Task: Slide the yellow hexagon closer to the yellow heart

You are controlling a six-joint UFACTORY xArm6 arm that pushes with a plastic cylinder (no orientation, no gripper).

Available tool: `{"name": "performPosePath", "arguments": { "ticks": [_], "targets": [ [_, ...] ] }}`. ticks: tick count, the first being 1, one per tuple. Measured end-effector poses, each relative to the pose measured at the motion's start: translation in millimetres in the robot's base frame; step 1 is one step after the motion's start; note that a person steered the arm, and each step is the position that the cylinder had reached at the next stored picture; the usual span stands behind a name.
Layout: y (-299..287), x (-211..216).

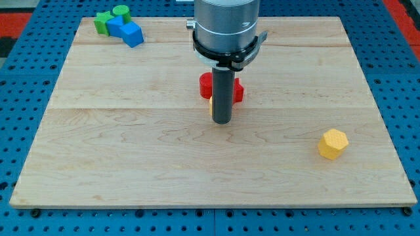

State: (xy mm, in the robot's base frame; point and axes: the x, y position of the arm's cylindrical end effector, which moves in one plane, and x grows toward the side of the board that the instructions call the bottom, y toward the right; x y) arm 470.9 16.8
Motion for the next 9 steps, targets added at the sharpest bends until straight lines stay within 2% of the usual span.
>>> {"name": "performPosePath", "arguments": {
  "ticks": [2,3,4,5,6,7,9],
  "targets": [
    [112,1],
    [187,18],
    [204,41],
    [207,82],
    [187,96],
    [158,64],
    [196,32]
  ]
}}
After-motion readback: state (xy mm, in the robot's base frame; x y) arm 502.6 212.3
